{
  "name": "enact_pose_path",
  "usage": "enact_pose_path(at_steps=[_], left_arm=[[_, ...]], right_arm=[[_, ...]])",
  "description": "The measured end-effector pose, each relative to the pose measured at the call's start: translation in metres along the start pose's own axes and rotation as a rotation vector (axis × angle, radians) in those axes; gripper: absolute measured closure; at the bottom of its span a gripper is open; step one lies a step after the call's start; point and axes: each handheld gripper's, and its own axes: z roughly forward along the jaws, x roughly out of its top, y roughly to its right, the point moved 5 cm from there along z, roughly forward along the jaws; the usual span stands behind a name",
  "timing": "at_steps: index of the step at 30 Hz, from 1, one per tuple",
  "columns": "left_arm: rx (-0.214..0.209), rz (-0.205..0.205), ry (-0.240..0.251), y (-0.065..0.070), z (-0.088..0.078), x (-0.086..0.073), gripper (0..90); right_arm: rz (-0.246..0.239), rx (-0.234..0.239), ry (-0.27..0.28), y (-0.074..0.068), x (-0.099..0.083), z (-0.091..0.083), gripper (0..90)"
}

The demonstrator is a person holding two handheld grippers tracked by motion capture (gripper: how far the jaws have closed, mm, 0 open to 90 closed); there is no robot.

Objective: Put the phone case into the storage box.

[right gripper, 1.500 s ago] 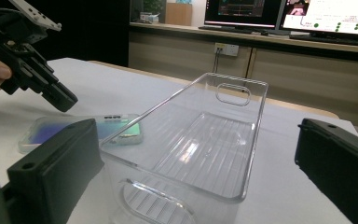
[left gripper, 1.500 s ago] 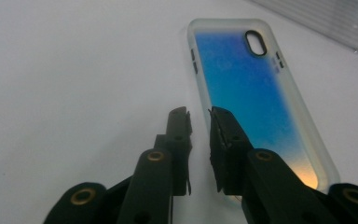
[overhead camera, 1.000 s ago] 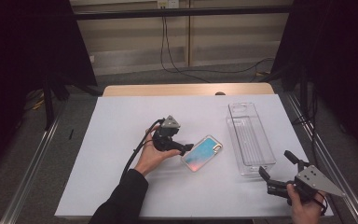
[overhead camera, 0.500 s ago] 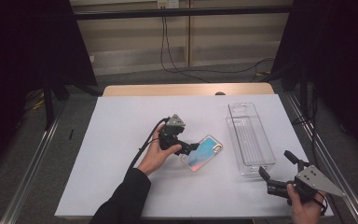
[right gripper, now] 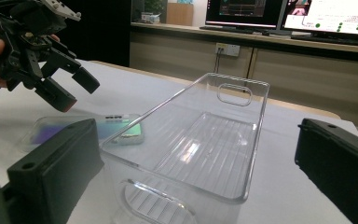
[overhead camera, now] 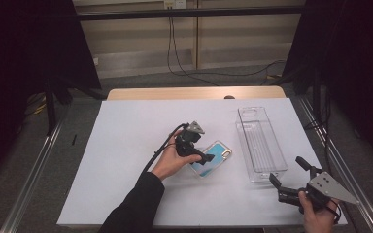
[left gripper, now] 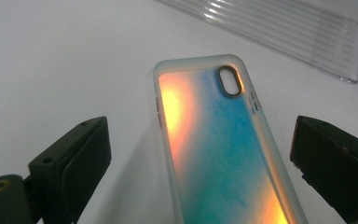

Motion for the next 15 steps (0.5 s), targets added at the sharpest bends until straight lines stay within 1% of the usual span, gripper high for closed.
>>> enact_pose_path(at_steps=[2, 5, 6, 7, 8, 11, 13, 14, 15], left_arm=[[0.006, 0.013, -0.027, 0.001, 0.003, 0.000, 5.3], [0.007, 0.015, -0.054, 0.003, 0.008, 0.000, 4.9], [-0.008, 0.018, -0.068, 0.004, 0.011, 0.001, 4.7], [-0.008, 0.018, -0.068, 0.004, 0.011, 0.001, 4.4], [-0.017, 0.020, -0.078, 0.005, 0.012, 0.001, 4.4], [-0.019, 0.023, -0.109, 0.007, 0.016, 0.003, 4.4], [-0.030, 0.020, -0.122, 0.009, 0.017, 0.004, 4.6], [-0.042, 0.023, -0.128, 0.010, 0.018, 0.004, 4.6], [-0.042, 0.029, -0.133, 0.010, 0.019, 0.004, 4.8]], right_arm=[[-0.002, 0.000, 0.000, 0.000, 0.000, 0.000, 0.0], [-0.003, 0.001, -0.001, 0.000, 0.000, 0.000, 0.0], [-0.002, 0.000, -0.001, 0.000, 0.000, 0.000, 0.0], [-0.002, 0.000, -0.001, 0.000, 0.000, 0.000, 0.0], [-0.001, -0.001, 0.001, 0.000, 0.000, 0.000, 0.0], [-0.002, -0.003, 0.000, 0.000, 0.000, 0.000, 0.0], [-0.002, -0.001, 0.001, 0.000, 0.000, 0.000, 0.0], [-0.002, 0.000, 0.001, 0.000, 0.000, 0.000, 0.0], [-0.004, 0.000, -0.001, 0.000, 0.000, 0.000, 0.0]])
